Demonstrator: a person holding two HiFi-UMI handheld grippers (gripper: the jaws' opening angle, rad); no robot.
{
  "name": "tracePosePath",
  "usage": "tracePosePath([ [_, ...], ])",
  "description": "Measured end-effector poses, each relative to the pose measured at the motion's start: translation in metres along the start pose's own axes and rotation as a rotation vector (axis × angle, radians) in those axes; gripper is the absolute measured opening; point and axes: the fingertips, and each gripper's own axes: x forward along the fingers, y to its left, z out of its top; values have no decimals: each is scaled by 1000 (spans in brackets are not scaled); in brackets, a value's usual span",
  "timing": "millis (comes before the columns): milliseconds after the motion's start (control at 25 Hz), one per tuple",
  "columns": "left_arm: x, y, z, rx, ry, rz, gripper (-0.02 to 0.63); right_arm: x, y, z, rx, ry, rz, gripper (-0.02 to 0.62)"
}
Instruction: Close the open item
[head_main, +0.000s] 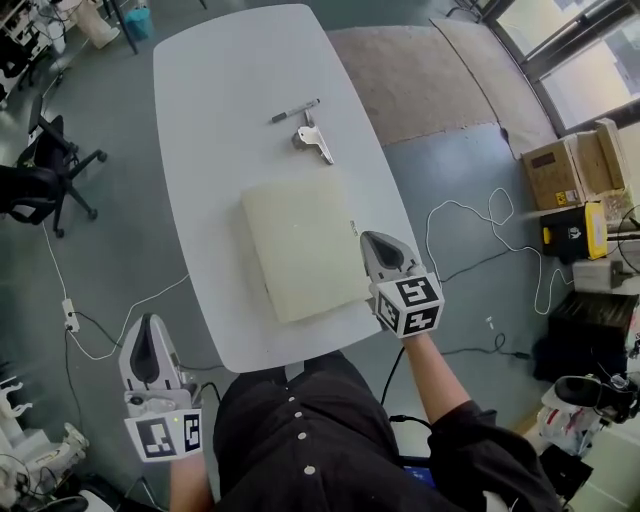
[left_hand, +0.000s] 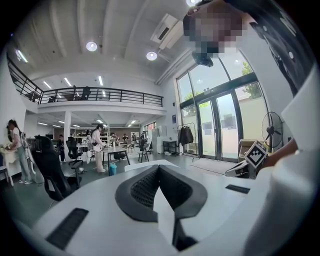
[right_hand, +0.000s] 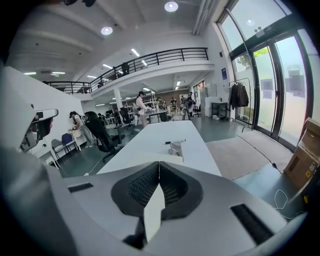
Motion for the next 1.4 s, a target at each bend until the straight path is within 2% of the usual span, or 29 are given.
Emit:
tracePosePath([
  [320,1,0,24,-18,-93,-34,17,-65,6,74,39,-242,-23,26],
  [560,-5,1,45,3,-150,-62,17,-133,10,137,53,-484,-29,26],
  [800,-9,8,64,46,-182,-51,17,-183,12,172,-20,-620,-63,26],
  [1120,-22,27,87,55,-243,-29,17,-216,0,182,-47,-681,-157,26],
  [1400,-34,48,79,56,-228,12,17,-219,-9,171,-63,-663,-217,26],
])
